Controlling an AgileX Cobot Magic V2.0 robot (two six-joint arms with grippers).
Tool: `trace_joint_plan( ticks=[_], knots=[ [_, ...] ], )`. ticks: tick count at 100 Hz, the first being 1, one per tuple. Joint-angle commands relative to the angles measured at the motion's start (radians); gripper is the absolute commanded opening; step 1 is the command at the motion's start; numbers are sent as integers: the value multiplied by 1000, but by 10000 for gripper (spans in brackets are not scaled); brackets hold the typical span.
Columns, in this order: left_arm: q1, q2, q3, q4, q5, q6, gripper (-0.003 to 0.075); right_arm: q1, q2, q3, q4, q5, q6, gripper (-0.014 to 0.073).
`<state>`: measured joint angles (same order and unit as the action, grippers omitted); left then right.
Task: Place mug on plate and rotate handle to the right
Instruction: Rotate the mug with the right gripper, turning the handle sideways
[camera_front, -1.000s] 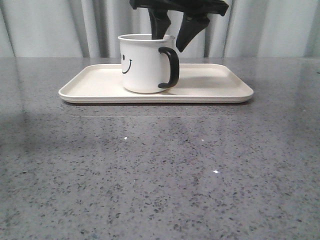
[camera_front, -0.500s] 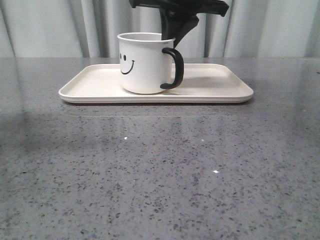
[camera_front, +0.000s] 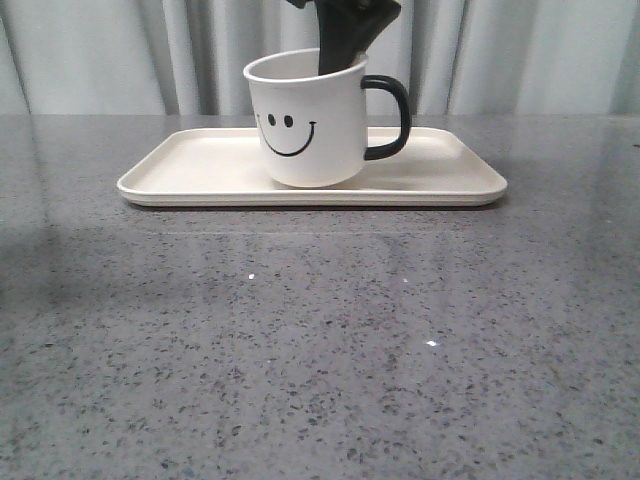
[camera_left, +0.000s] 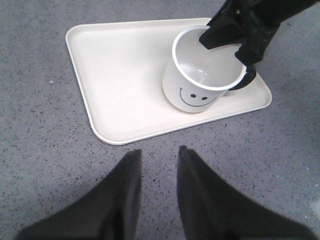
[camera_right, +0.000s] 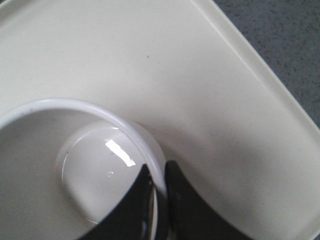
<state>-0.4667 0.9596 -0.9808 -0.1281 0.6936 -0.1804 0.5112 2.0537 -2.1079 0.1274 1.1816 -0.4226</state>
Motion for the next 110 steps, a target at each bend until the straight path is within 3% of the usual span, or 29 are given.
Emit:
trace_joint_plan(
  ticks=[1, 13, 41, 58, 80, 110],
  knots=[
    [-8, -14, -16, -15, -61, -1, 177, -3, -64, -36, 45, -21, -130, -65],
    [-8, -14, -14, -15, -45, 1, 177, -3, -64, -36, 73, -29, -243, -65],
    [-8, -14, -14, -15, -29, 3, 177, -3, -54, -36, 99, -61, -341, -65],
    [-8, -14, -14, -16, -27, 3, 177, -3, -54, -36, 99, -85, -347, -61],
    [-8, -14, -14, -16, -27, 3, 177, -3, -54, -36, 98, -88, -352, 76],
    [-8, -14, -14, -16, -31, 3, 177, -3, -54, -36, 87, -115, -355, 88]
  ],
)
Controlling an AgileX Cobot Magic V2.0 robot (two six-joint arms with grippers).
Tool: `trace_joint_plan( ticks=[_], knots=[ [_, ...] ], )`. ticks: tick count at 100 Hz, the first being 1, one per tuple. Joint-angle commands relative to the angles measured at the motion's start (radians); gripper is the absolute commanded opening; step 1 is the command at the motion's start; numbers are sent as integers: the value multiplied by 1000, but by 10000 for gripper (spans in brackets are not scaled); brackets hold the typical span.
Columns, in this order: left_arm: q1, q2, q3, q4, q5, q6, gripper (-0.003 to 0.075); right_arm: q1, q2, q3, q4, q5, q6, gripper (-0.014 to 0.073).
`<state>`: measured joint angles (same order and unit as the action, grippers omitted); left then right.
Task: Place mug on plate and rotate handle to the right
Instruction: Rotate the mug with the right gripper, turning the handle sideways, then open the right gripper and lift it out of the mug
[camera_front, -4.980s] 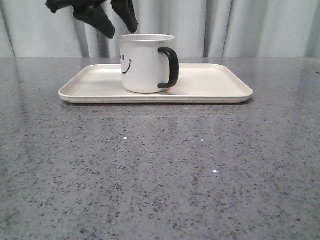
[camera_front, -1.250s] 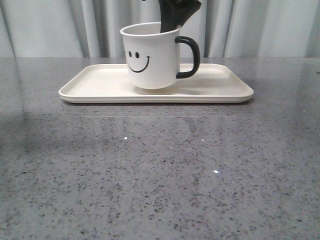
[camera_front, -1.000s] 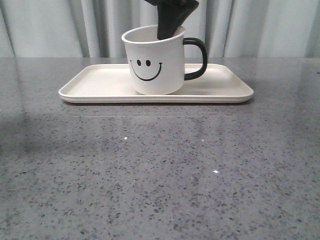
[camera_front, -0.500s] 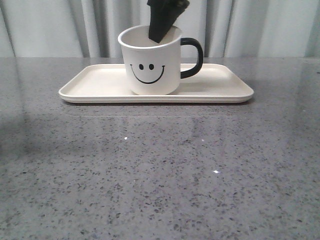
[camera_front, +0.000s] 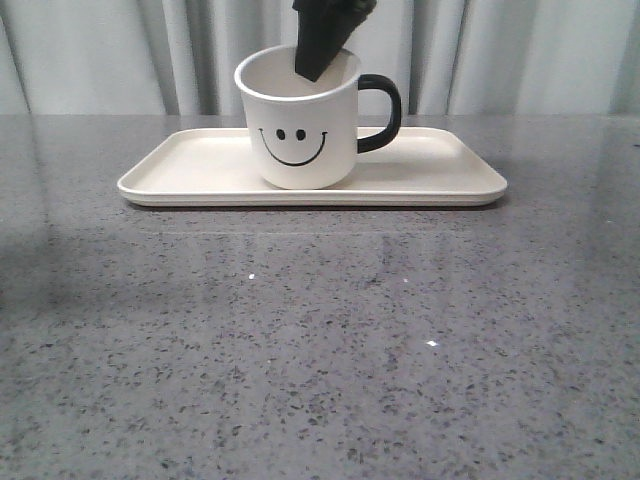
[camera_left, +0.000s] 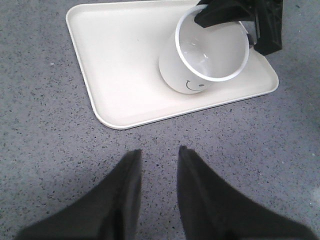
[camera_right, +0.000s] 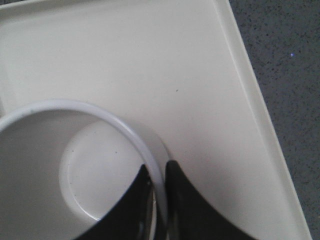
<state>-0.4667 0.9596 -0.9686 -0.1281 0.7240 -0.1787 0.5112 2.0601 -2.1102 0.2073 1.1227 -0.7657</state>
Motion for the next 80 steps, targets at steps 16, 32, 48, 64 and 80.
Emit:
trace_joint_plan(
  ticks=[16, 32, 48, 64, 80],
  knots=[
    [-8, -14, -26, -16, -61, 1, 177, -3, -61, -33, 7, -60, -12, 214],
    [-8, -14, -26, -16, -61, 1, 177, -3, -61, -33, -3, -81, -12, 227],
    [-8, -14, -26, -16, -61, 12, 177, -3, -61, -36, -5, -117, -12, 288],
    [-8, -14, -26, -16, -62, 19, 177, -3, -75, -36, -5, -157, 5, 302],
    [-8, -18, -26, -16, -80, 23, 177, -3, -126, -36, -5, -174, 49, 302]
  ],
)
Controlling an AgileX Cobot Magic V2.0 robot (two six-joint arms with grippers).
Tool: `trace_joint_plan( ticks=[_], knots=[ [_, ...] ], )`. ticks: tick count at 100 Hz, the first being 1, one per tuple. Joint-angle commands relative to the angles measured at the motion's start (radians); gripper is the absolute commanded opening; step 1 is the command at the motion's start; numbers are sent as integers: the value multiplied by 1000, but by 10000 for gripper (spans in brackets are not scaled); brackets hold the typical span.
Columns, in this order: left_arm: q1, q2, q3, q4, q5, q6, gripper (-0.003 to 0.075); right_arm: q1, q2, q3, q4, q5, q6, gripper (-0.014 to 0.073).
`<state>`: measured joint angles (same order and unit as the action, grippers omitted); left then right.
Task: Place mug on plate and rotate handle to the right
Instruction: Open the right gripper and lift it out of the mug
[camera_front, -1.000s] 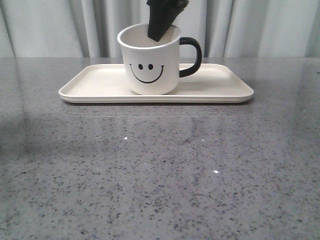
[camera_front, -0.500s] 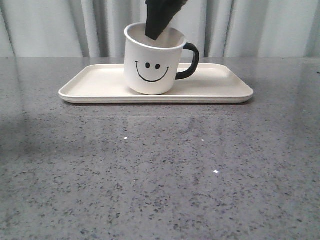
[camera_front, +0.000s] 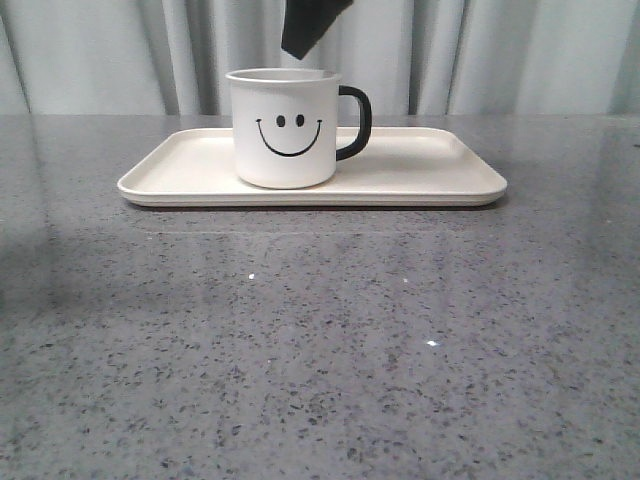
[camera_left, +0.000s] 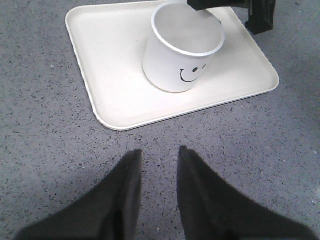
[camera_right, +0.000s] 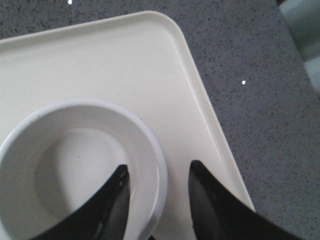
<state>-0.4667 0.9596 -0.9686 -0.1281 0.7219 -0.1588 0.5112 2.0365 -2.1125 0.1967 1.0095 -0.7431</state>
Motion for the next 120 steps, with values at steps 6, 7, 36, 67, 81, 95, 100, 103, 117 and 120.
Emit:
trace_joint_plan(
  ticks=[6, 7, 36, 67, 81, 95, 100, 103, 117, 120],
  knots=[
    [-8, -24, -26, -16, -91, 8, 177, -3, -126, -34, 6, -55, 57, 302],
    [-8, -25, -26, -16, -94, 11, 177, -3, -132, -34, 6, -54, 60, 302],
    [-8, -119, -2, -16, -201, 33, 176, -3, -259, -34, 6, 52, 239, 36],
    [-8, -266, 100, -16, -198, 33, -19, -3, -379, -14, 6, 126, 385, -63],
    [-8, -339, 163, -26, -200, 33, -19, -3, -458, 63, 7, 111, 403, -63],
    [-8, -407, 215, -26, -204, 33, -19, -3, -557, 201, 7, 47, 409, -63],
    [-8, -428, 230, -26, -208, 33, -19, -3, -597, 262, 7, 12, 412, -63],
    [-8, -443, 242, -26, -213, 33, -19, -3, -620, 308, 7, -10, 415, -63],
    [-8, -500, 286, -26, -230, 33, -19, -3, -747, 507, 7, -126, 418, -63],
    [-8, -514, 296, -26, -232, 33, -19, -3, -780, 548, 7, -151, 419, -63]
  ],
)
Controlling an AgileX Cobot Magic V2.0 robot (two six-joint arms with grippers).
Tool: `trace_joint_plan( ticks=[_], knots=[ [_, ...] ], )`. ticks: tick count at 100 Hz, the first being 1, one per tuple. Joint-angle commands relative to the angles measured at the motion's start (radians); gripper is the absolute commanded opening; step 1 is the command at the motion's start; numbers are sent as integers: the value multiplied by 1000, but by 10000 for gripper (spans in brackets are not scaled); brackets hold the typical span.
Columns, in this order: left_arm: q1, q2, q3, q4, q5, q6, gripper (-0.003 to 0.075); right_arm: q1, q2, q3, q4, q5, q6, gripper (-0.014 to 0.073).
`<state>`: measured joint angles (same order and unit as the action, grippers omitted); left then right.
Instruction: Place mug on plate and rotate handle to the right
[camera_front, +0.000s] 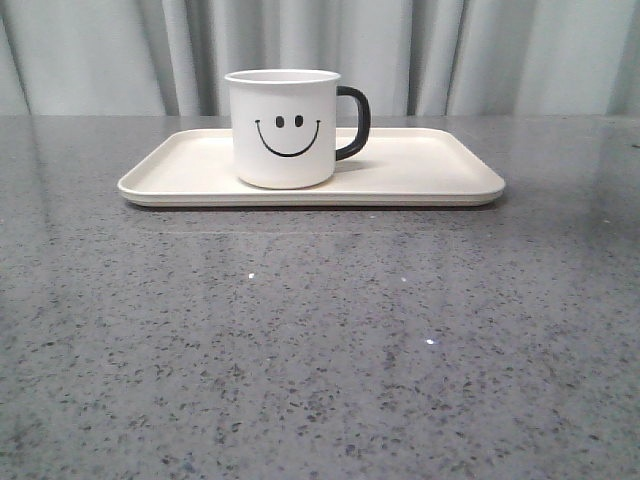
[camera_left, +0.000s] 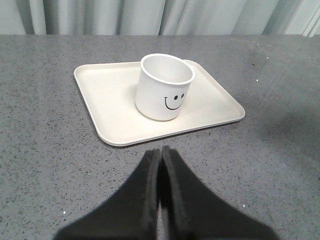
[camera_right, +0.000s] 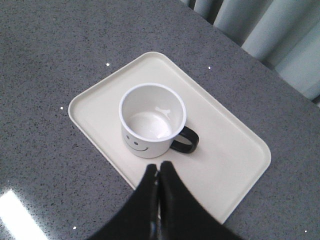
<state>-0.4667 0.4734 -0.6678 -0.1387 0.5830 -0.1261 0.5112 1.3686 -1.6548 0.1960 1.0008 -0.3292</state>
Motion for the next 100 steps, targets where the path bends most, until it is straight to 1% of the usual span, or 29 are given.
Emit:
trace_joint_plan(
  ticks=[1, 31, 53, 69, 81, 100],
  knots=[
    [-8, -31, -5, -15, -93, 0, -19, -3, -119, 101, 8, -154, 5, -63],
    [-8, -155, 83, -15, -111, 0, -19, -3, -412, 540, 35, -436, 12, -63],
    [-8, -222, 146, -15, -119, 0, -19, -3, -595, 811, 48, -572, 12, -63],
    [-8, -270, 190, -15, -162, 0, -19, -3, -721, 961, 48, -626, 12, -63],
    [-8, -289, 216, -15, -162, 0, -19, -3, -811, 1066, 49, -679, 12, -63],
    [-8, -291, 237, -10, -164, 0, -19, -3, -918, 1168, 50, -787, 12, -63]
  ],
)
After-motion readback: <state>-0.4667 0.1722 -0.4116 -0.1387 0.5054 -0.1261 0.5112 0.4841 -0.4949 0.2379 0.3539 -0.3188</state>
